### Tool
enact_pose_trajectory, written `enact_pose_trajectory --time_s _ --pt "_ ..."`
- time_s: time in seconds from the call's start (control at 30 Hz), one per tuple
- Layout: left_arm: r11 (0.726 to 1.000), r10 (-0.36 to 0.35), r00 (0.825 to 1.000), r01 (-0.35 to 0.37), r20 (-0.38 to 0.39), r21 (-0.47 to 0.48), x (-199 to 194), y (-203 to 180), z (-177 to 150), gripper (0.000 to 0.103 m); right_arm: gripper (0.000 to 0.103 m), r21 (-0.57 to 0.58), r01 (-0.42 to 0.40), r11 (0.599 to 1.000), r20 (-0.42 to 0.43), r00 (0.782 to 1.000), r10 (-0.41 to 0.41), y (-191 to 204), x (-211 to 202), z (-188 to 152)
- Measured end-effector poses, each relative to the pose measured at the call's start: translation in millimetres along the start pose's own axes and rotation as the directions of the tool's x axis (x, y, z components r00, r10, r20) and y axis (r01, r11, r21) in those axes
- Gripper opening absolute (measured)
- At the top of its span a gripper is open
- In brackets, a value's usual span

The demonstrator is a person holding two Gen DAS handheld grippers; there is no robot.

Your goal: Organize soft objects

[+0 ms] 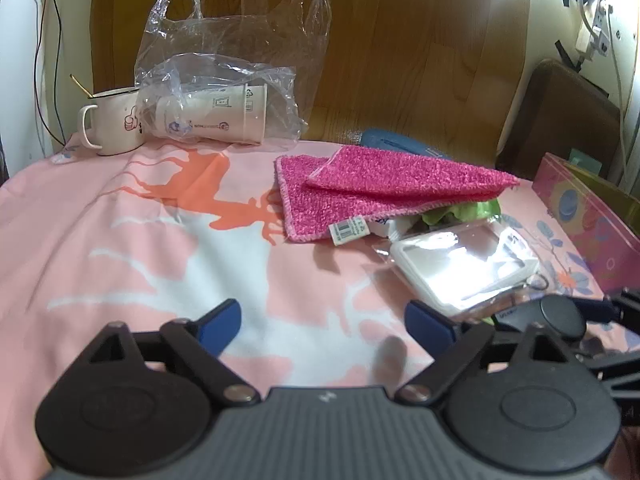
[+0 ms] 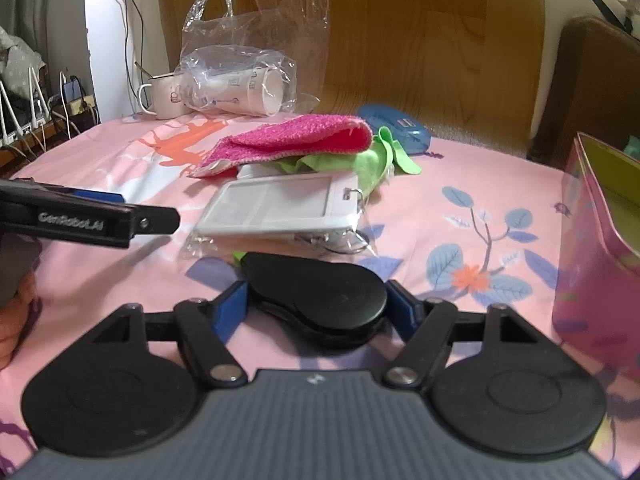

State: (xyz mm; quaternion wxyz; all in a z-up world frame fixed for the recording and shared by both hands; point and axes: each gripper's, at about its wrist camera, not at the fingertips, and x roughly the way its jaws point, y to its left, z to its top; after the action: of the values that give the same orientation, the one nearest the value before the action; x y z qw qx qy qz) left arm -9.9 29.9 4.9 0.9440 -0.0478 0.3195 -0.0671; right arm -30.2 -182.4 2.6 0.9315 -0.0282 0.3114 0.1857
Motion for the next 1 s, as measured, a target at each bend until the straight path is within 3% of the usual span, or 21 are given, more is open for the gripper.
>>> enact_pose_trajectory --time_s 0.17,0.3,0.4,0.5,0.57,0.63,0.67,0.83,1.0 --pt "0.999 -0.037 0.999 0.037 0.01 -0.014 -3 3 -1 0.079 0.075 0.001 -0.001 1.0 0.014 1.0 0.001 25 -31 -24" --pt "0.989 -0.136 0.991 0.136 -0.005 -0.056 -18 5 -6 0.068 0.075 0.042 0.009 0.999 0.049 0.999 -0.011 38 -54 -44" --pt "0.946 -0.32 0.945 0.315 -0.067 -0.076 -33 -10 -14 0.068 0.075 0.085 -0.01 0.996 0.08 0.997 0.003 33 -59 -48" --pt "0.922 -0.383 0.911 0.386 -0.153 -0.01 -38 -39 -18 0.066 0.075 0.136 -0.028 0.99 0.107 0.994 0.014 28 -63 -50" --pt "0.891 -0.452 0.871 0.449 -0.193 -0.065 -35 -46 -18 0.063 0.075 0.146 -0.023 0.989 0.127 0.992 0.005 28 -66 -51" --pt "0.864 -0.504 0.837 0.491 -0.216 -0.114 -29 -55 -18 0.044 0.075 0.149 -0.016 0.989 0.15 0.989 -0.006 26 -70 -55" --pt "0.851 -0.526 0.822 0.512 -0.219 -0.12 -27 -61 -17 0.041 0.075 0.146 0.003 0.989 0.155 0.988 -0.026 26 -72 -56" --pt "0.826 -0.56 0.804 0.561 -0.198 -0.055 -28 -103 7 0.034 0.075 0.157 0.095 0.983 0.237 0.963 -0.131 0 -91 -53" --pt "0.764 -0.632 0.755 0.644 -0.174 0.018 -24 -168 53 0.034 0.075 0.162 0.246 0.956 0.328 0.9 -0.287 -42 -118 -36"
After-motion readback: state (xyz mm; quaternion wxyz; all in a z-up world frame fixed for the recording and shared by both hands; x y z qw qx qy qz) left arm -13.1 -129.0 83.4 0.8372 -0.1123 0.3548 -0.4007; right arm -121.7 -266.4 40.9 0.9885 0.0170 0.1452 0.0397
